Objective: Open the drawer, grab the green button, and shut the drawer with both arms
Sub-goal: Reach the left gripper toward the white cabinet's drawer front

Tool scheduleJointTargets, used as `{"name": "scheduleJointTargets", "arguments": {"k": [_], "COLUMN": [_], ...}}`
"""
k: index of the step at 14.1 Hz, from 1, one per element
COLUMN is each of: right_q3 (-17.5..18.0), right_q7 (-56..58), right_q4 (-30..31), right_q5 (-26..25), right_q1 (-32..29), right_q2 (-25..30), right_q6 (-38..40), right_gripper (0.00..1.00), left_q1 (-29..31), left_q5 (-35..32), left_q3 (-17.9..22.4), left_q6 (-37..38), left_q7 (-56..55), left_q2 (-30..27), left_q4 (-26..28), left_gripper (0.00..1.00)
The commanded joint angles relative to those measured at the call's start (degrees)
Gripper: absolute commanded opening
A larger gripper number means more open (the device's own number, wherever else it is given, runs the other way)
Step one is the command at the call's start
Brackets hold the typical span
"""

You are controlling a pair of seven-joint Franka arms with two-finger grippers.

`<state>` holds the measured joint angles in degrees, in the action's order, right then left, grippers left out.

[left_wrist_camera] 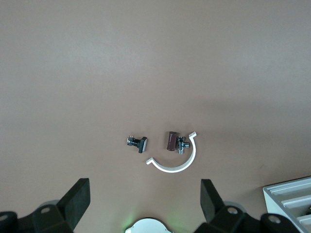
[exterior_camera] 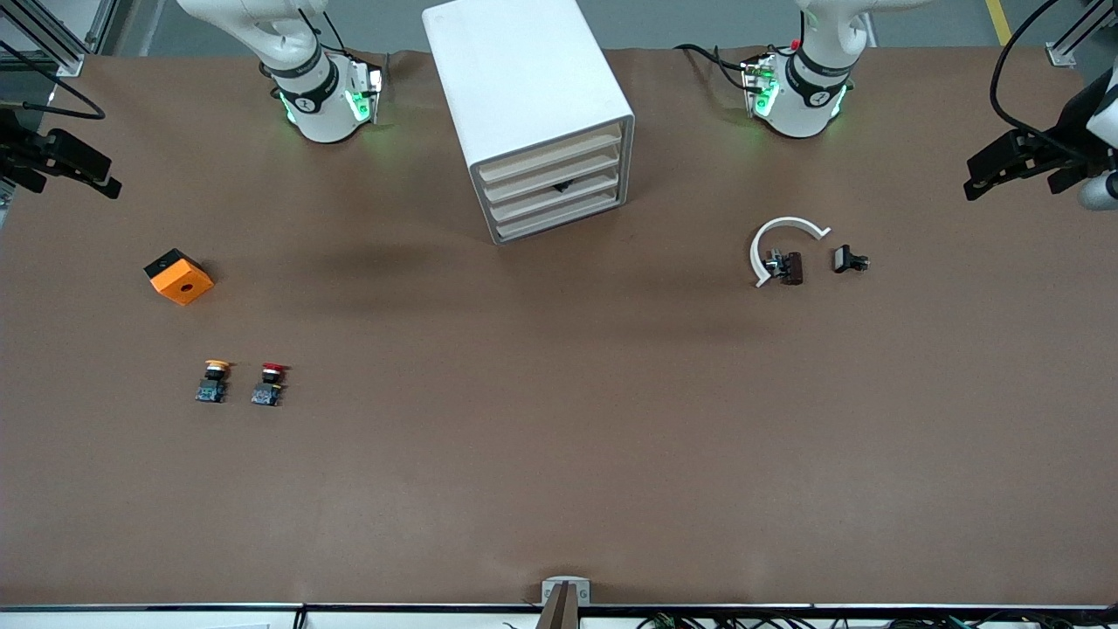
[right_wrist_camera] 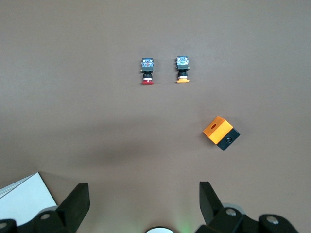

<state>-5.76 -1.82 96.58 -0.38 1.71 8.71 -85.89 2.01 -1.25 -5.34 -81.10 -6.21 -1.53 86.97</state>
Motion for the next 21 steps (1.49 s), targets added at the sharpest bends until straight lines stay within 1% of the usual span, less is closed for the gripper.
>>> {"name": "scheduleJointTargets", "arguments": {"k": [1,4,6,8,11,13,15,17,18,21], "right_q3": [0.66,0.66,0.66,0.66,0.57,0.57,0.57,0.57,0.49,0.75], "right_q7": [0.59,0.59,0.59,0.5,0.41,0.15,-0.2,0.23,0.24,-0.11], "right_q4": [0.19,0.19,0.19,0.19,-0.16,-0.69,-1.57,-2.36,-2.1,-2.8], "right_q5": [-0.59,-0.59,-0.59,-0.5,0.03,0.03,0.03,-0.06,0.03,-0.58], "right_q1": [-0.83,-0.83,-0.83,-0.83,-0.92,-0.92,-1.09,-1.27,-1.45,-0.83], "right_q2": [0.87,0.79,0.79,0.79,0.7,0.44,-0.44,-2.11,-2.38,-7.37], "right_q6": [-0.06,-0.06,-0.06,-0.06,0.37,0.46,0.46,0.64,0.99,0.99], "right_gripper": [1.0,1.0,1.0,1.0,1.0,1.0,1.0,1.0,1.0,1.0], "left_q1": [-1.57,-1.75,-2.71,-5.08,-9.99,-13.86,-17.38,-18.97,-19.15,-20.11], "left_q5": [-0.6,-0.42,0.11,0.11,0.19,0.19,1.33,4.75,7.46,15.55], "left_q3": [0.07,0.07,-0.46,-0.72,-0.81,-0.72,-0.73,-0.72,-0.72,-0.73], "left_q6": [0.77,0.07,-2.2,-5.11,-8.8,-9.69,-9.69,-10.82,-11.09,-11.18], "left_q7": [0.05,-0.56,-5.1,-14.75,-32.85,-44.79,-60.94,-78.96,-85.22,-92.47], "left_q2": [4.24,8.55,11.63,14.44,19.53,24.62,30.33,34.12,35.88,39.14], "left_q4": [-1.28,-1.97,-2.42,-2.51,-3.03,-5.65,-8.39,-8.57,-8.57,-8.22], "left_gripper": [1.0,1.0,1.0,1.0,1.0,1.0,1.0,1.0,1.0,1.0]}}
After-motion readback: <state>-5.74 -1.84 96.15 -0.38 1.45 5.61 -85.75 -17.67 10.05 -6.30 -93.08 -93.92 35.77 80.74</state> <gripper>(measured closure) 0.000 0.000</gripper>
